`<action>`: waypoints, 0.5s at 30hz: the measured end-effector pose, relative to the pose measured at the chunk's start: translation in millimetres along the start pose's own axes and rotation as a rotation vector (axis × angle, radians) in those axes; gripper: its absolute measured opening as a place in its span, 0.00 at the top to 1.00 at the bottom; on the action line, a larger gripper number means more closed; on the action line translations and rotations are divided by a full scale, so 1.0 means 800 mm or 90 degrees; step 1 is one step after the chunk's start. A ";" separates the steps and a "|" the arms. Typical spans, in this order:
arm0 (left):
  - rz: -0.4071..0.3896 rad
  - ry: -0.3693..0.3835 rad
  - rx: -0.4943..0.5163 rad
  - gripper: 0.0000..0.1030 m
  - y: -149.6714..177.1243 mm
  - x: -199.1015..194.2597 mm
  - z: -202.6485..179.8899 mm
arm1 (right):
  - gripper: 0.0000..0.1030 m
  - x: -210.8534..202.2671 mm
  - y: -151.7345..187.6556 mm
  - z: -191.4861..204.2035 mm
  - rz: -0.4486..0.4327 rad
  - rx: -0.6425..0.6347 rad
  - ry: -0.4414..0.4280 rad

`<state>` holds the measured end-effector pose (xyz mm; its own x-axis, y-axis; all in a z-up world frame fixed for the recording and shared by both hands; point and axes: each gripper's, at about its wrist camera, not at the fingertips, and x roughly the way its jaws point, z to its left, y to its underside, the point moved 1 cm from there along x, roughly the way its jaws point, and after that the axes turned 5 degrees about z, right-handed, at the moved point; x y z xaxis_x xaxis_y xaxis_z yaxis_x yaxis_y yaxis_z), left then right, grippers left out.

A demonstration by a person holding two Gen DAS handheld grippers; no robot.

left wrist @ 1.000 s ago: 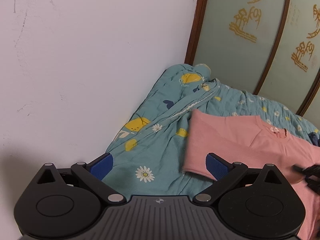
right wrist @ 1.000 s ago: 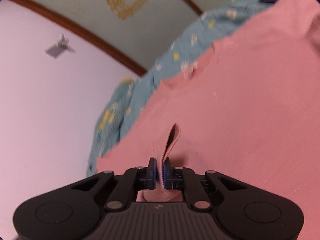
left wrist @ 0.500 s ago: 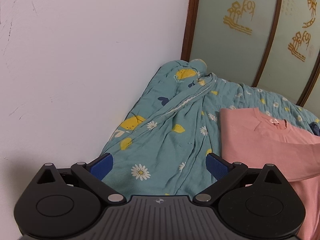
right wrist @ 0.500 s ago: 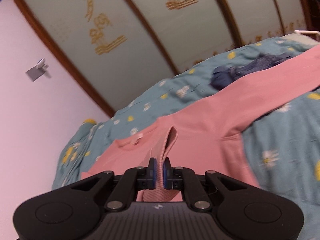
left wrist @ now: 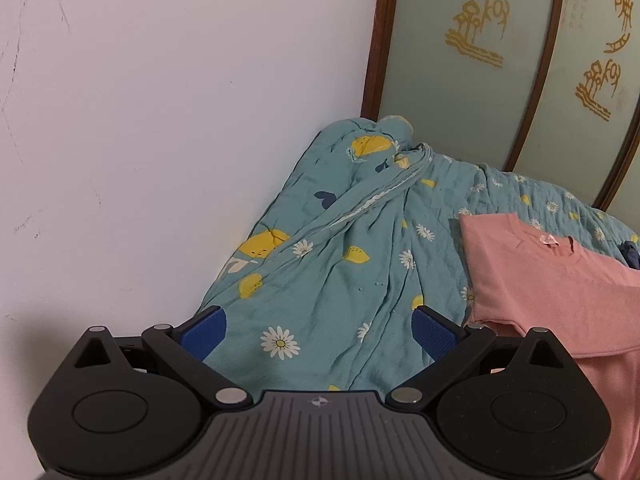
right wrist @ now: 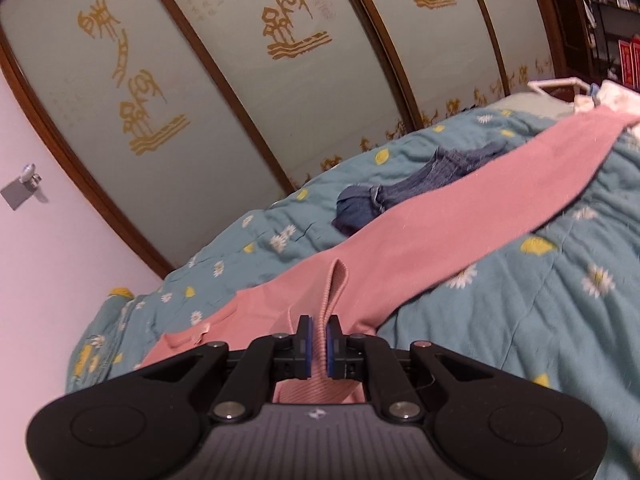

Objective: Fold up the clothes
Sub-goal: 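Carry the held sleeve across the sweatshirt body toward the other sleeve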

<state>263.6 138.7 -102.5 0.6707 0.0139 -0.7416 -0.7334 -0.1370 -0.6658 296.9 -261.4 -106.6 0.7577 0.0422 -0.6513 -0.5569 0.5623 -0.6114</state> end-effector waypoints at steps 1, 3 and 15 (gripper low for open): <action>0.000 -0.002 0.001 0.03 0.000 0.001 0.000 | 0.94 0.002 -0.003 0.002 -0.002 -0.006 0.007; 0.002 -0.004 0.004 0.03 0.000 0.002 -0.002 | 0.94 0.005 -0.010 0.004 -0.001 -0.018 0.022; 0.009 -0.009 0.019 0.03 0.003 0.009 -0.009 | 0.94 0.063 0.025 -0.023 0.074 -0.066 0.149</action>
<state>267.8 131.1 -108.5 0.6584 0.0256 -0.7522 -0.7462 -0.1084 -0.6568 317.9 -263.3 -159.8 0.5940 -0.0980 -0.7985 -0.6762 0.4768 -0.5615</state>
